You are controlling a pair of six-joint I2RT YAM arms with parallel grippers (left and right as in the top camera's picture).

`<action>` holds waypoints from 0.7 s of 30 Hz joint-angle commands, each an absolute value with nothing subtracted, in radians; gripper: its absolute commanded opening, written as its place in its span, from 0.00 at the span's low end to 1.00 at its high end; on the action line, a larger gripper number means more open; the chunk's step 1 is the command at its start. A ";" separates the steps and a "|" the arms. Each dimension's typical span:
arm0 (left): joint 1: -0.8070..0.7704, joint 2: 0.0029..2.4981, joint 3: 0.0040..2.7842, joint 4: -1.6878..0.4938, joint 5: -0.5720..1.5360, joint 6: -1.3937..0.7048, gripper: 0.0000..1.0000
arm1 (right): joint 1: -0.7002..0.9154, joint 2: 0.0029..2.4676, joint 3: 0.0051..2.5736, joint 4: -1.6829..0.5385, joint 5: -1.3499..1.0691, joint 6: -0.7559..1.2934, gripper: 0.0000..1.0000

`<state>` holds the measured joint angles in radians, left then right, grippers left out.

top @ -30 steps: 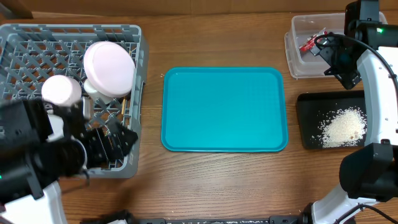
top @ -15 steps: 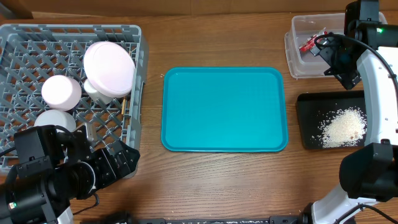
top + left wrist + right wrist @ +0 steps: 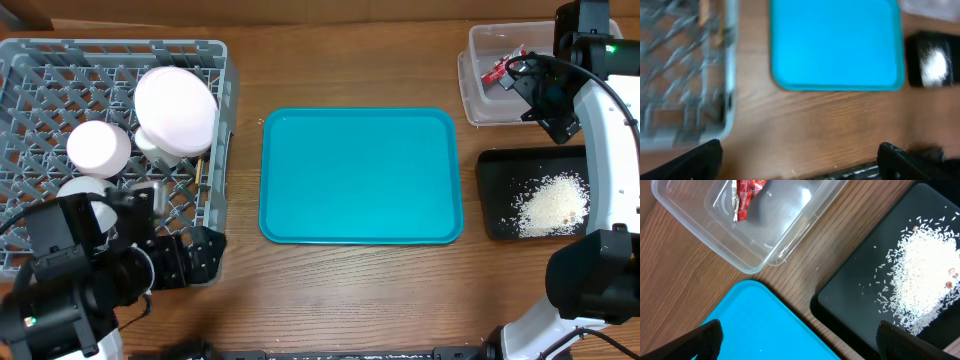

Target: Sort waste into correct bins and load items into the dishwasher

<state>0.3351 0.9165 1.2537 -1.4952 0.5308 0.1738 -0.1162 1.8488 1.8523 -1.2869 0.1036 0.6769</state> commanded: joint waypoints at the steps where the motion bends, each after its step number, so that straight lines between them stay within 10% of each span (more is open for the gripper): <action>1: 0.333 0.852 1.131 -1.427 0.706 0.462 1.00 | -0.113 1.840 1.868 -1.285 0.108 0.678 1.00; 14: 0.333 0.686 0.524 -0.636 0.999 0.456 1.00 | -0.113 1.840 1.868 -1.285 0.108 0.678 1.00; 21: 0.292 0.683 0.331 -0.173 0.958 0.060 1.00 | -0.113 1.840 1.868 -1.285 0.108 0.678 1.00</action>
<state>0.3206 0.6918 0.3809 -0.2581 0.9508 0.2905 -0.1162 1.8488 1.8519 -1.2865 0.1040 0.6769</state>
